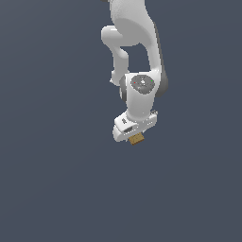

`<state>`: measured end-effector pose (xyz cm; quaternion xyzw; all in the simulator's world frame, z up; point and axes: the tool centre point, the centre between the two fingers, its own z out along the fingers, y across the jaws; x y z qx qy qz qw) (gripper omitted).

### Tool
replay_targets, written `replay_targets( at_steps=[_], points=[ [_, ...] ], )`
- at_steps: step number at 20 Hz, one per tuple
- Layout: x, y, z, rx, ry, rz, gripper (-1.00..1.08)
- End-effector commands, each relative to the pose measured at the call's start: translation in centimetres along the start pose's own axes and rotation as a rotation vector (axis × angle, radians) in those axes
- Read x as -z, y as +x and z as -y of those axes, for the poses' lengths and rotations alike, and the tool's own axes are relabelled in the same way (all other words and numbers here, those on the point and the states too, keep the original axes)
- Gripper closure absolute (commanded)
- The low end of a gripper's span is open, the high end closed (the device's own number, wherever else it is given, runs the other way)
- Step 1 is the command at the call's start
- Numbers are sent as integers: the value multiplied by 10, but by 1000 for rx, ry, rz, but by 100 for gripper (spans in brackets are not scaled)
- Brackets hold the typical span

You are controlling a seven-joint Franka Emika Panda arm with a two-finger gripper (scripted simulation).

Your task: Pick up the object and move it to a goal position.

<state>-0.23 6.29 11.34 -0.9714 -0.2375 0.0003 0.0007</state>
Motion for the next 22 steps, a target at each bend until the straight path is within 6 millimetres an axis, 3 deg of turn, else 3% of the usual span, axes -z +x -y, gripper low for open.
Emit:
replay_targets(
  at_steps=[1,11,22],
  points=[
    [22,11,-7,0,0,-1,108],
    [100,53,-32,0,0,-1,108],
    [160,87,-53,0,0,-1,108]
  ],
)
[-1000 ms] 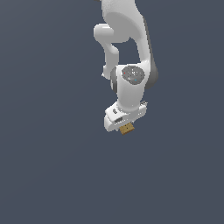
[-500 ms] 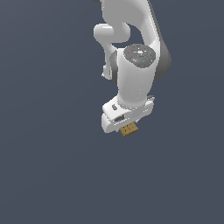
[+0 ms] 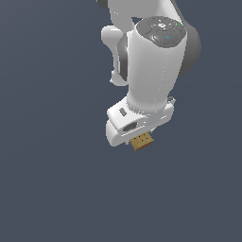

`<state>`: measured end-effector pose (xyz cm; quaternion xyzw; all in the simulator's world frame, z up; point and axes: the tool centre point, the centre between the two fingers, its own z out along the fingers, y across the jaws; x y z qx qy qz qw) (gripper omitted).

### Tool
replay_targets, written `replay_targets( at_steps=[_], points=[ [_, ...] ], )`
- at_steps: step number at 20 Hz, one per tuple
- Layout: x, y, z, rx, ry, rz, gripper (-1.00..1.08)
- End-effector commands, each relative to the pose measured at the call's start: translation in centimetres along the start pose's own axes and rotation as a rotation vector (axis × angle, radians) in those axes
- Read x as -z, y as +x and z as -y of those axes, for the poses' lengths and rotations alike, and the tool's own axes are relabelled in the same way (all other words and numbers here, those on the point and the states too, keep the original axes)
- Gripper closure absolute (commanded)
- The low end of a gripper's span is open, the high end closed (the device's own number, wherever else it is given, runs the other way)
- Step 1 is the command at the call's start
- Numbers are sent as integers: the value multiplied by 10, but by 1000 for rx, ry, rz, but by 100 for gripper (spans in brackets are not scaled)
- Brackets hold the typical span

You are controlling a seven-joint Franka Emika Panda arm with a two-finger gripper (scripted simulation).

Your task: Pick up the object and move it to a goal position.

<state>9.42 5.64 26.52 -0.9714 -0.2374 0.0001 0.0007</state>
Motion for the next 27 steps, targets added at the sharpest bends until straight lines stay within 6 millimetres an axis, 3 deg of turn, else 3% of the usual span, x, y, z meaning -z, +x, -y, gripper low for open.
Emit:
replay_targets(
  at_steps=[1,13,27],
  points=[
    [12,7,-4,0,0,0,108],
    [52,31,-18,0,-1,0,108],
    [64,39,-23,0,-1,0,108]
  ],
)
